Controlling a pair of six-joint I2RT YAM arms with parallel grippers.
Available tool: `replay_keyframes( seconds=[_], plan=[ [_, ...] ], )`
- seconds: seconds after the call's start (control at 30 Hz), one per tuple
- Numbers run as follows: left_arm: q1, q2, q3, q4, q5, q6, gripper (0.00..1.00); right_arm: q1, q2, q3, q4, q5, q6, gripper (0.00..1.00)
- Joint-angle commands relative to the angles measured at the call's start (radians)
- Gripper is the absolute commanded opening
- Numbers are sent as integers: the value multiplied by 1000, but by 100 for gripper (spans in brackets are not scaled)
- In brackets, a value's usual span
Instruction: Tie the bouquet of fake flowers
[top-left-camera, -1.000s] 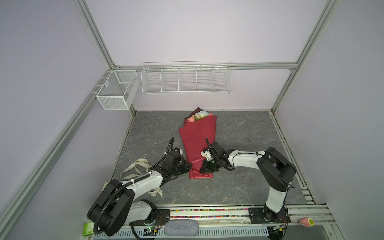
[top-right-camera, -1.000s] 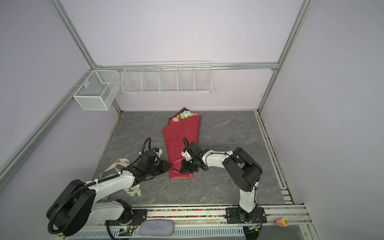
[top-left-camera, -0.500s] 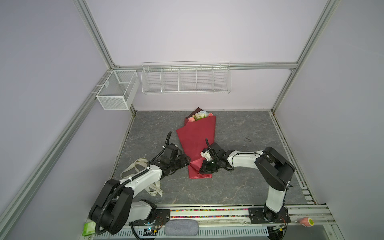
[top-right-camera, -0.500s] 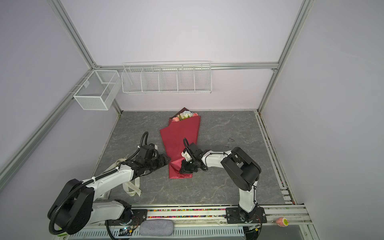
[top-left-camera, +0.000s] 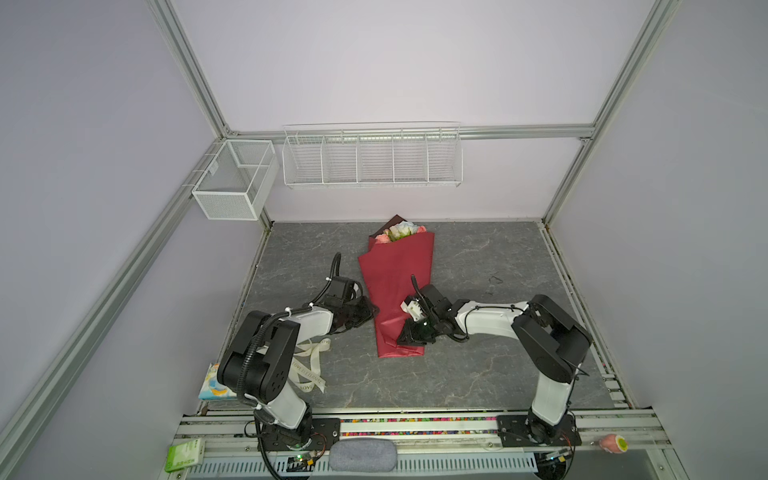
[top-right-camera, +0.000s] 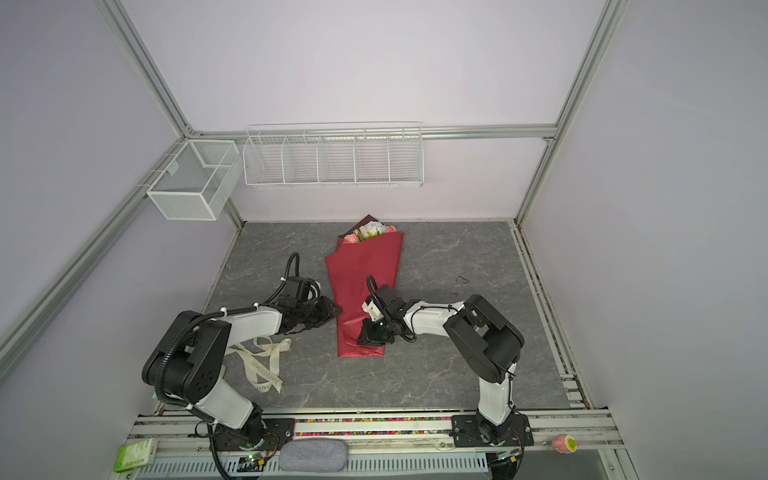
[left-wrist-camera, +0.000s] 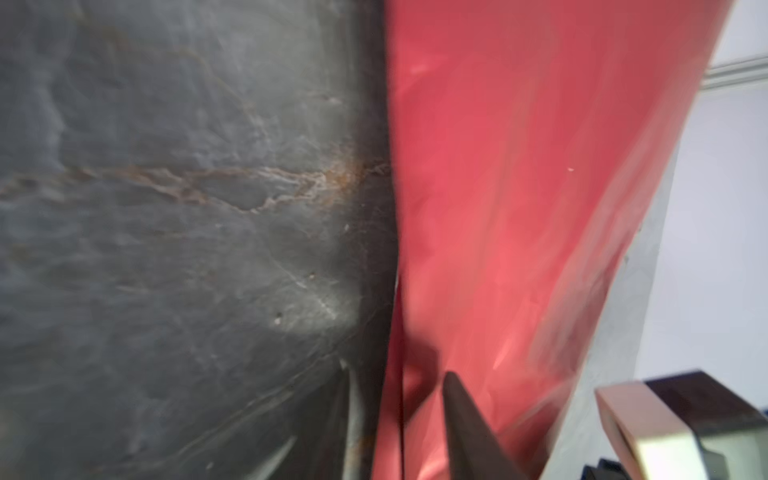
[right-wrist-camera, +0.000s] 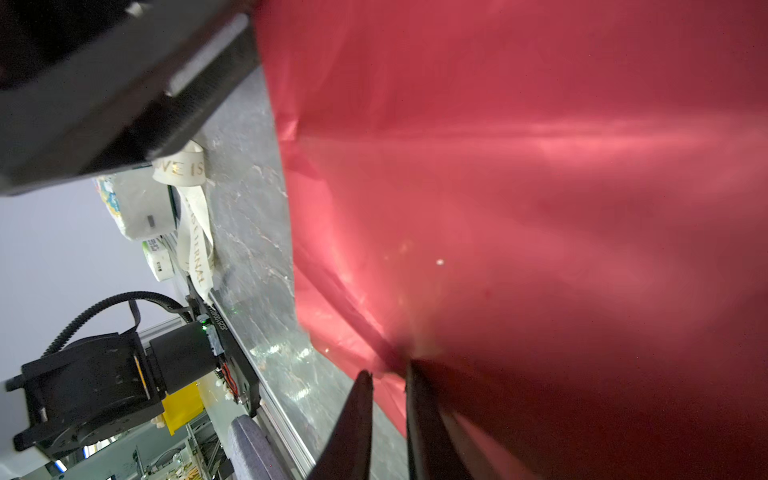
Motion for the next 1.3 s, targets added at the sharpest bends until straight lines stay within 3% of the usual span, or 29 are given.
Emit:
replay_keyframes(
  seconds=[0.0,0.13,0.4,0.5,0.67,0.9,1.07,1.27],
  plan=[
    [0,53,16,26,42,7,25,-24,-88,-37,65,10,28,22],
    [1,90,27,50,65,4,12,-96,-171,-101,102,54,50,28],
    [2,128,64,52,77,10,7,-274,-208,-196,130,133,113,44],
    [1,158,92,52,83,6,6,-311,-150,-174,143,82,109,46],
    [1,200,137,55,96,-1,5,-314,-67,-119,169,24,105,47],
    [2,231,192,63,127,0,6,-316,-9,-60,159,38,95,48],
    [1,276,243,84,140,-17,5,-325,39,-9,150,47,90,37],
    [1,356,350,94,132,-38,5,-339,111,96,104,81,67,35]
  ],
)
